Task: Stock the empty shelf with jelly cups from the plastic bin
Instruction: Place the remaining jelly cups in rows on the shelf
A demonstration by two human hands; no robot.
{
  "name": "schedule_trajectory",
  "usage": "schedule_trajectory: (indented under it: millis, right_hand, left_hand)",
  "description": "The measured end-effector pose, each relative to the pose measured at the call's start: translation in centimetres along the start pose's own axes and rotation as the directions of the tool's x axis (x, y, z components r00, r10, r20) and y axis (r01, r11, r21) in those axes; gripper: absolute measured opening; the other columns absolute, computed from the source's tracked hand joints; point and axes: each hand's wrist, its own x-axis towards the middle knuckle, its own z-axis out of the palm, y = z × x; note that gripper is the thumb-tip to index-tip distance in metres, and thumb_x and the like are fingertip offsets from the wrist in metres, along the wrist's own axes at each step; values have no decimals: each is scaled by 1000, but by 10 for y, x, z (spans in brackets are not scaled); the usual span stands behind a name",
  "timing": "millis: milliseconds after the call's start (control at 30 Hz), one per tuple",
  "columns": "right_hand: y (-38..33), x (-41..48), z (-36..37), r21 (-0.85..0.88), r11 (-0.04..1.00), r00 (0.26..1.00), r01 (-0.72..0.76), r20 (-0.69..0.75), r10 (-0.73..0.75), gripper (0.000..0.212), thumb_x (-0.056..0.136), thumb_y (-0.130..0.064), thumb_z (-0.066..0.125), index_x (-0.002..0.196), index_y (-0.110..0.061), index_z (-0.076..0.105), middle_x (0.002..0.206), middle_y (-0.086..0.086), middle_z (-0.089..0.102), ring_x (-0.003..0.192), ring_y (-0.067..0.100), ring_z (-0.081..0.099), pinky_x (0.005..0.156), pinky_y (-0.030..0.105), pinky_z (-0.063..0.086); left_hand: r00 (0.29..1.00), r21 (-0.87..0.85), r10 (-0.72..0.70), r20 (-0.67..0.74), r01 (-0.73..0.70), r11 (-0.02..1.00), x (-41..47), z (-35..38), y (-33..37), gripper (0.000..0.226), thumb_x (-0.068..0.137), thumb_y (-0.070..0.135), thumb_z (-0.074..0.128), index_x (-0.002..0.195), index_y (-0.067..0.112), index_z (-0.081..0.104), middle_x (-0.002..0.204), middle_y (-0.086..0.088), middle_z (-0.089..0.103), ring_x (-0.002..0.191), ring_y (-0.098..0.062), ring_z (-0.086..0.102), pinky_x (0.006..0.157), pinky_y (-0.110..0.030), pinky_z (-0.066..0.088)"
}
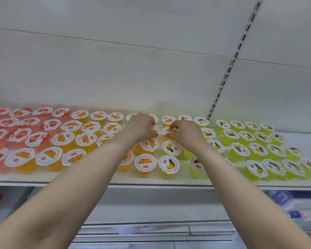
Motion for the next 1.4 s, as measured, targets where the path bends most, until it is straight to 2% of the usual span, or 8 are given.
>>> schedule_trajectory:
  millis: [200,367,567,733,900,1000,1133,1400]
  right_hand:
    - [4,-12,-5,51,998,999,31,-38,-29,34,85,-44,64,113,-25,66,107,-2,68,99,20,61,79,36,48]
    - [-1,-41,-15,108,994,999,8,50,-14,30,82,-52,66,100,-28,66,94,-10,62,90,14,58,75,33,48]
    - [-17,-55,-9,-10,1000,997,-28,72,29,39,78,-58,66,104,-30,63,98,-6,62,92,17,58,74,33,48]
    - [-17,-57,-7,-18,999,997,-35,67,36,38,81,-56,65,107,-29,64,103,-3,62,97,18,58,80,37,50]
    - [-11,-80,-3,140,988,992,59,-118,-43,22,88,-44,61,99,-26,69,99,-5,65,99,18,57,82,39,47]
    - [-11,-106,3,168,979,977,116,-196,-82,24,85,-50,64,91,-27,69,96,-10,68,100,16,55,85,36,44]
    - [-16,-127,12,-7,991,974,132,-183,-131,48,70,-71,56,94,-31,63,102,-10,65,105,19,51,89,40,41]
    - [-13,-129,11,-125,986,980,112,-153,-131,38,72,-46,71,101,-26,58,100,-4,63,104,25,49,86,40,38]
  left_hand:
    - [999,-45,20,-45,-22,999,-6,-3,-9,52,84,51,66,130,27,59,128,-1,61,114,-22,56,90,-33,45]
    - [990,-73,139,28,-136,988,-27,-19,-20,37,84,48,68,116,30,68,109,7,67,96,-14,60,75,-27,43]
    - [974,-16,203,101,-203,979,-45,-16,-9,36,84,47,67,113,28,70,106,4,65,88,-12,54,71,-26,43]
    - [981,-14,184,59,-184,983,-55,-14,-9,32,88,44,63,114,27,70,113,1,66,100,-19,60,75,-29,47]
    - [976,-74,215,-9,-215,974,-84,-20,-14,33,92,52,55,114,33,68,118,6,61,105,-17,57,77,-29,43]
    - [960,-67,280,7,-279,958,-107,-20,-19,42,86,61,55,115,33,66,117,8,62,110,-16,54,85,-32,44]
    - [941,103,338,14,-338,936,-123,-12,-21,64,76,74,55,125,32,61,121,6,60,114,-20,48,93,-33,40]
    - [955,76,293,-43,-289,954,-126,3,-14,54,81,53,65,129,29,54,124,2,59,117,-21,45,96,-32,38]
